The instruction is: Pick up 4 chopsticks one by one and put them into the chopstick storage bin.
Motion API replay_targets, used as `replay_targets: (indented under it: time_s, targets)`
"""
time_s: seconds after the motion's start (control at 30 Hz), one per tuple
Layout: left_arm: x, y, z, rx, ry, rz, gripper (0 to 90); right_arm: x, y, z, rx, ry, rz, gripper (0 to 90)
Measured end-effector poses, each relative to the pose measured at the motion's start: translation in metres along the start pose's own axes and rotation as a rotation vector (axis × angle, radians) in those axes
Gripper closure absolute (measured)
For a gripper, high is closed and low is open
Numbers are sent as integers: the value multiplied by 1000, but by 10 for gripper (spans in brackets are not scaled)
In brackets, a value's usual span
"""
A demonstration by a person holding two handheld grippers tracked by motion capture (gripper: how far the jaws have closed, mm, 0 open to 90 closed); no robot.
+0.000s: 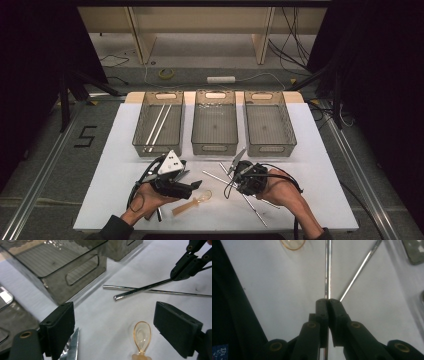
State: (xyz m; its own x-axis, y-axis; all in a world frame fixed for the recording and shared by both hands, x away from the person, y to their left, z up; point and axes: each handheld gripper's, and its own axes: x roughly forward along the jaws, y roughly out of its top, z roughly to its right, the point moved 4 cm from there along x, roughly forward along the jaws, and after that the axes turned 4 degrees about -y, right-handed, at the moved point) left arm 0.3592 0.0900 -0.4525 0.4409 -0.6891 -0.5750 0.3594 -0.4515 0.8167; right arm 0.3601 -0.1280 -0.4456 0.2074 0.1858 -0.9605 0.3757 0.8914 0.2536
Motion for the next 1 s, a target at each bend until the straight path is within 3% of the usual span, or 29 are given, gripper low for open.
replay_targets:
  time_s: [0.6, 1.0]
  targets:
    - [26, 5, 20, 152, -82, -103, 226, -6, 15, -17, -110, 20, 19, 865]
    - [28, 1, 31, 232, -137, -138, 431, -7, 20, -21, -173, 27, 25, 865]
